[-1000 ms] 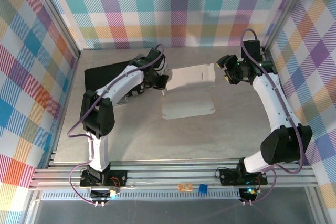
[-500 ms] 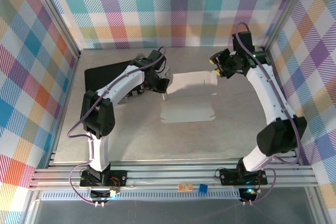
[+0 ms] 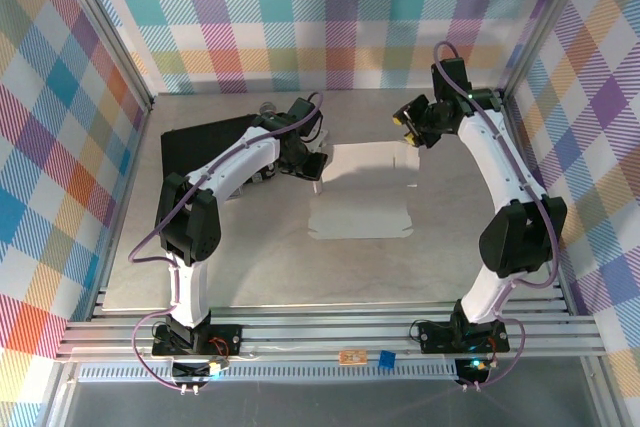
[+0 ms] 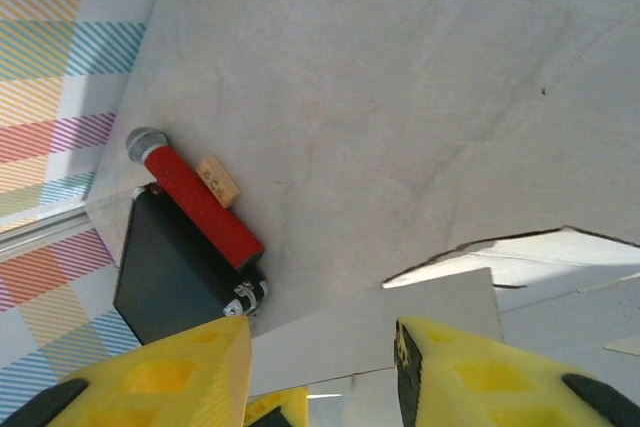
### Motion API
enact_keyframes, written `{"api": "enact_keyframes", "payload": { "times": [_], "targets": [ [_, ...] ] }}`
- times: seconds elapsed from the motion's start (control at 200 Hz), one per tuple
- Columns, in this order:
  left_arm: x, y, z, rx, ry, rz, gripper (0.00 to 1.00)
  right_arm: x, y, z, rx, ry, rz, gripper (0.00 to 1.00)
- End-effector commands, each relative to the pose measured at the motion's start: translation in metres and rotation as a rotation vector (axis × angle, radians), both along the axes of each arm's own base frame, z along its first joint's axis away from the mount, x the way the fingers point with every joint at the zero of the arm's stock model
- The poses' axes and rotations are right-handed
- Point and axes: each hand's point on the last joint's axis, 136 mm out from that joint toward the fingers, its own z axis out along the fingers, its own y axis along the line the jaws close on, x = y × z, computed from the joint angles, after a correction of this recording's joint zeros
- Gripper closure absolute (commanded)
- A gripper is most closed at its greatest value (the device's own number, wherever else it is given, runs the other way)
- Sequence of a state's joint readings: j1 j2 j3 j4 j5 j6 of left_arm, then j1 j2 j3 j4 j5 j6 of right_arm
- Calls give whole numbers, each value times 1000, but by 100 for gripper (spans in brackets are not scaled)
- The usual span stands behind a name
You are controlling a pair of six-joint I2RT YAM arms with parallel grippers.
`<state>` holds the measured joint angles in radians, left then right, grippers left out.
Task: Fold the paper box
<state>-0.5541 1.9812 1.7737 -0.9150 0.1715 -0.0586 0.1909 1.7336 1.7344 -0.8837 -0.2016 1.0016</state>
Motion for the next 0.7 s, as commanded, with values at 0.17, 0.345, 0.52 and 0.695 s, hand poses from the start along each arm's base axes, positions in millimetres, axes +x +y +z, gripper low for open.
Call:
{"api": "enact_keyframes", "payload": {
  "times": [0.17, 0.345, 0.52, 0.695],
  "targets": [
    [-4, 2, 14, -4, -19, -12, 100, -10, 8, -16, 56, 65, 24, 57],
    [-3, 1, 15, -10, -20, -14, 100, -10, 20, -22, 120, 98, 24, 58],
    [-1, 0, 18, -15, -28, -12, 100, -12, 26, -26, 154, 113, 5, 64],
    [0, -1, 21, -19, -35, -6, 100, -10, 28, -31, 183, 132, -24, 76]
  ]
}}
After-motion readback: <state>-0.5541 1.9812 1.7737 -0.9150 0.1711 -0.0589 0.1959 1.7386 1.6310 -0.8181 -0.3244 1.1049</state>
